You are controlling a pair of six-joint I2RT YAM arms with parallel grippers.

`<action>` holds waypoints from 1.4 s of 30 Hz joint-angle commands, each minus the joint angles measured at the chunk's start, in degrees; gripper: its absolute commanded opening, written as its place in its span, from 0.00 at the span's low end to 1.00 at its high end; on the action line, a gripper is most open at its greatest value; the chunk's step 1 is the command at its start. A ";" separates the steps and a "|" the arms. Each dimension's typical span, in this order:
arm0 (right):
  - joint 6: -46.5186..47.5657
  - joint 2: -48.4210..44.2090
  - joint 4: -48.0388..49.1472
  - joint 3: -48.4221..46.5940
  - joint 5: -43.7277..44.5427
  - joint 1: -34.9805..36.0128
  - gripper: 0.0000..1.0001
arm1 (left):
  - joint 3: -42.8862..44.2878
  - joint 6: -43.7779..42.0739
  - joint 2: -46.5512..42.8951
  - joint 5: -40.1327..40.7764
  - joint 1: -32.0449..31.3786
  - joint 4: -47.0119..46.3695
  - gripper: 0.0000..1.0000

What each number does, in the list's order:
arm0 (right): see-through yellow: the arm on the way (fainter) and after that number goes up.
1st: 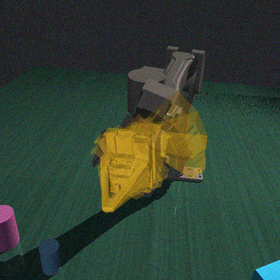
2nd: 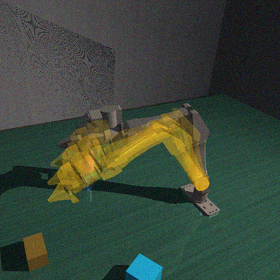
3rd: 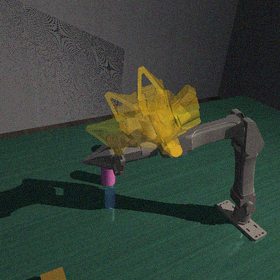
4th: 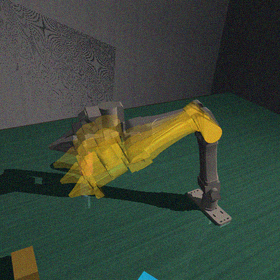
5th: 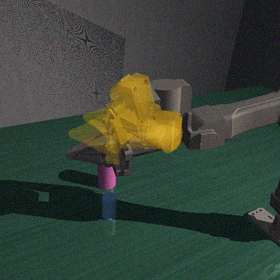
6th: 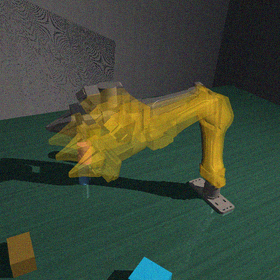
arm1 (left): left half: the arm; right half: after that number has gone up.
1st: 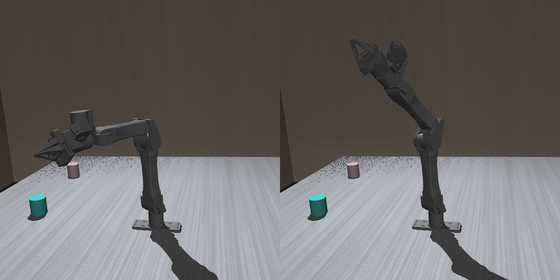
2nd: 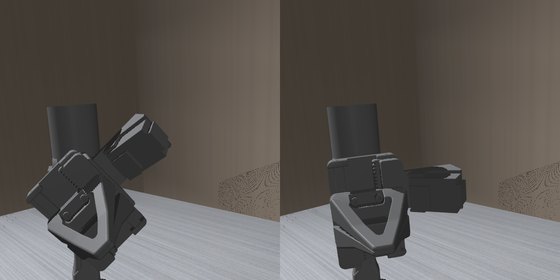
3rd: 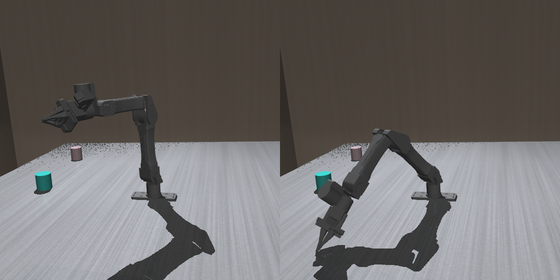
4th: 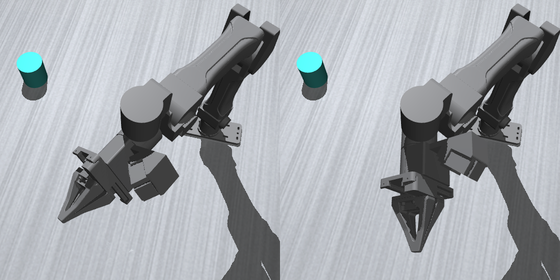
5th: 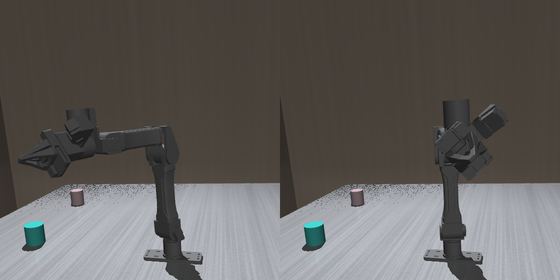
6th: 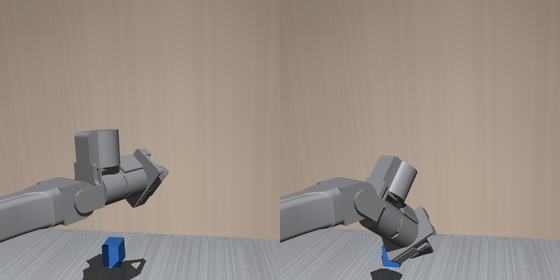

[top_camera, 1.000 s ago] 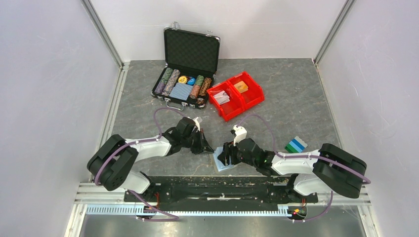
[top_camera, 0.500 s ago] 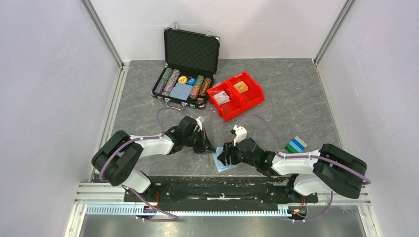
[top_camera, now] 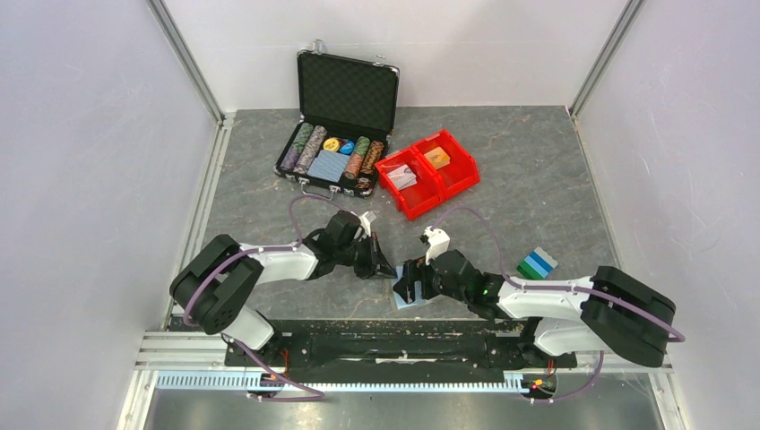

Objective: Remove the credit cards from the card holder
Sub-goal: Open the card holder at the center of the board.

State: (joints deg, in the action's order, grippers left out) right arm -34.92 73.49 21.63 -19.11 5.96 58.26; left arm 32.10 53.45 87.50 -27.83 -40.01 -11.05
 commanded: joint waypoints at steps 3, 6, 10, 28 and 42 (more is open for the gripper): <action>4.73 -5.60 -10.82 -5.64 4.43 -0.34 0.88 | 3.18 2.18 1.54 -3.60 -1.34 -5.22 0.06; 5.60 -9.26 -14.40 -6.47 5.65 -0.59 0.88 | 4.21 2.64 3.28 -4.56 -1.87 -6.66 0.07; 6.88 -13.18 -19.53 -7.94 6.97 -0.69 0.84 | 5.24 4.10 5.12 -5.46 -2.56 -9.39 0.07; 8.81 -16.47 -16.62 -6.20 -0.80 -1.48 0.34 | 10.18 2.41 13.24 -4.87 -3.94 -9.43 0.08; 6.43 -10.65 -14.80 1.38 -1.09 -7.04 0.31 | 8.32 0.60 12.49 -2.55 -3.94 -7.41 0.08</action>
State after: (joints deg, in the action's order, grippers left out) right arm -27.14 62.33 5.45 -20.62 4.58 52.51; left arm 40.71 55.68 100.77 -31.55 -43.64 -18.13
